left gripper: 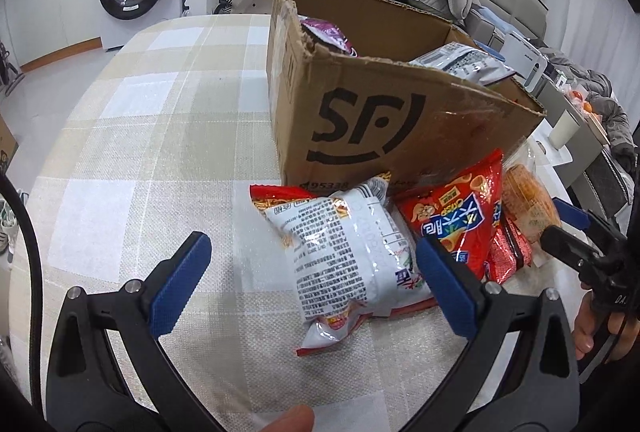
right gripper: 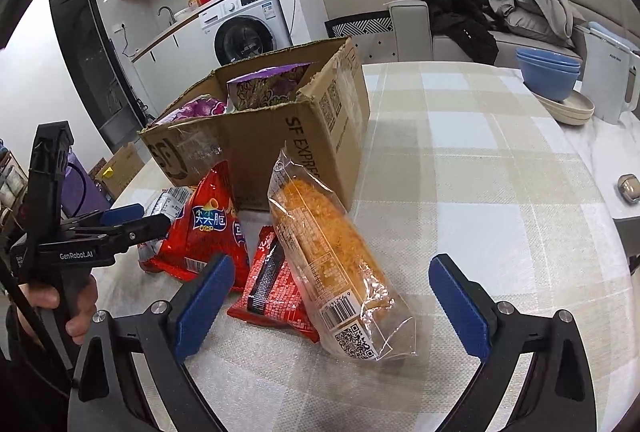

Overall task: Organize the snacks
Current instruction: 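Withdraw both grippers from the box toward the remaining snacks, then grasp the white chip bag with the left gripper while the right grasps the bread loaf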

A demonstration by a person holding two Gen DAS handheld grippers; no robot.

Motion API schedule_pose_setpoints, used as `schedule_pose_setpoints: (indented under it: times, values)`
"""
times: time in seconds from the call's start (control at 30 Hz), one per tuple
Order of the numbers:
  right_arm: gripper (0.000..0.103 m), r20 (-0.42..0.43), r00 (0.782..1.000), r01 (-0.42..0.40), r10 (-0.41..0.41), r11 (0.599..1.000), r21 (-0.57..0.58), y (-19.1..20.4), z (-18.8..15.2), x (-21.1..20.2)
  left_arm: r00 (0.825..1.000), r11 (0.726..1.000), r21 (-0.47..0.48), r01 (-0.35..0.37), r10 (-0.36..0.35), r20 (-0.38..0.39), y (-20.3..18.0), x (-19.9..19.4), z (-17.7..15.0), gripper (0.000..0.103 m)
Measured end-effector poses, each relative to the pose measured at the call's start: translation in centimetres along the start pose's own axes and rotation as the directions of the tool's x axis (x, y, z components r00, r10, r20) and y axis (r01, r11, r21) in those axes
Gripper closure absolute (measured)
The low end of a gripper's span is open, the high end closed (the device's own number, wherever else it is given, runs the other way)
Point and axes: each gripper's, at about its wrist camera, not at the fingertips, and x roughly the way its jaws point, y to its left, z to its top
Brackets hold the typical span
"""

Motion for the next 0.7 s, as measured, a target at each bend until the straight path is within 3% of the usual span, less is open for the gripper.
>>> schedule_pose_setpoints:
  times: [0.17, 0.47, 0.57, 0.7]
  values:
    - [0.018, -0.018, 1.0, -0.021, 0.022, 1.0, 0.019, -0.4, 0.0, 0.6, 1.0, 1.0, -0.011, 0.012, -0.012, -0.006, 0.0, 0.9, 0.1, 0.001]
    - [0.03, -0.028, 0.999, -0.042, 0.043, 0.999, 0.02, -0.5, -0.3, 1.1, 0.999, 0.999, -0.023, 0.028, -0.028, -0.017, -0.4, 1.9, 0.5, 0.001]
    - [0.04, -0.023, 0.999, -0.042, 0.043, 0.999, 0.017, -0.4, -0.3, 1.0, 0.999, 0.999, -0.035, 0.035, -0.036, -0.021, 0.1, 2.1, -0.1, 0.001]
    - [0.046, -0.015, 0.999, -0.045, 0.045, 0.999, 0.018, -0.4, -0.4, 0.9, 0.999, 0.998, -0.042, 0.037, -0.038, -0.023, 0.0, 2.5, -0.2, 0.001]
